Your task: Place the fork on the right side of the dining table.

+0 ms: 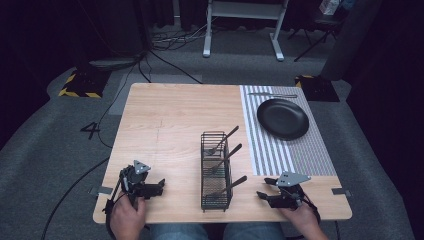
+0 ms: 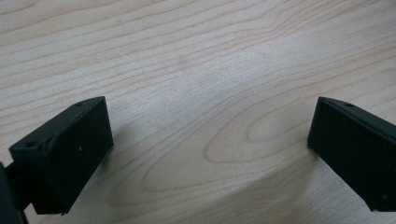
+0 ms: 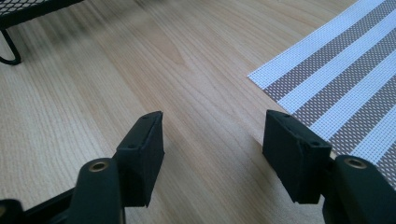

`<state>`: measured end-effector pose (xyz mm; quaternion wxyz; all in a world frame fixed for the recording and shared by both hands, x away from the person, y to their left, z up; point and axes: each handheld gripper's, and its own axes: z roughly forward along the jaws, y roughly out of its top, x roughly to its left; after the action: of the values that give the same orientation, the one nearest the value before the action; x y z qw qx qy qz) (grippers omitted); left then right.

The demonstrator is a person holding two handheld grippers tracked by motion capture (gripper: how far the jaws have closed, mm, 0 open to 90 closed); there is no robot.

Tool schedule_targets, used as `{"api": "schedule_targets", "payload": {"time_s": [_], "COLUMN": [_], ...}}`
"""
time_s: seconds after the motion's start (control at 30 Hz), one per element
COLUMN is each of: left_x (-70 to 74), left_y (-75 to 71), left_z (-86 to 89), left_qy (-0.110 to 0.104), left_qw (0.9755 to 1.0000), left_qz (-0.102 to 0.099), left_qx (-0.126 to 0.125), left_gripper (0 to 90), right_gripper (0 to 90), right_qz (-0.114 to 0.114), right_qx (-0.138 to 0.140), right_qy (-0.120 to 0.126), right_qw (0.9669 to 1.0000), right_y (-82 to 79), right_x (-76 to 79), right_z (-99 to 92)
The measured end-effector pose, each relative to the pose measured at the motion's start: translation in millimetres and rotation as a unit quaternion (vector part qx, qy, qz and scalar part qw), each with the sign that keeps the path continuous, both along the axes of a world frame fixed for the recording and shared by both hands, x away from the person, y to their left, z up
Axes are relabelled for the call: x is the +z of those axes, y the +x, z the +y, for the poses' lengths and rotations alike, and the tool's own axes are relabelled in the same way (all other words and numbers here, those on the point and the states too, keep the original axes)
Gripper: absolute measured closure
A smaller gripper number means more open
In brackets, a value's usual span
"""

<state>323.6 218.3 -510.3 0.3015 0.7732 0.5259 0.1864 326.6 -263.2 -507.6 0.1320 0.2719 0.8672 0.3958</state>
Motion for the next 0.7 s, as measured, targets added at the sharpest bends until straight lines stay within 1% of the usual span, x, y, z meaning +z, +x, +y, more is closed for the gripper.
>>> {"api": "schedule_targets", "payload": {"time_s": [0.2, 0.7], "left_x": [0.0, 0.3], "left_y": [0.0, 1.2], "left_z": [0.0, 0.5], "left_qy": [0.000, 0.000], "left_qw": [1.0000, 1.0000], "left_qz": [0.000, 0.002], "left_qx": [0.000, -0.004], "left_gripper": [0.2, 0.1], "right_gripper": [37.6, 37.6], "right_qz": [0.000, 0.000], "right_qx": [-0.007, -0.008], "right_qy": [-0.001, -0.001], "right_qw": [1.0000, 1.0000], "right_y": [0.4, 0.5], "right_x": [0.0, 0.1], "right_z": [0.5, 0.6]}}
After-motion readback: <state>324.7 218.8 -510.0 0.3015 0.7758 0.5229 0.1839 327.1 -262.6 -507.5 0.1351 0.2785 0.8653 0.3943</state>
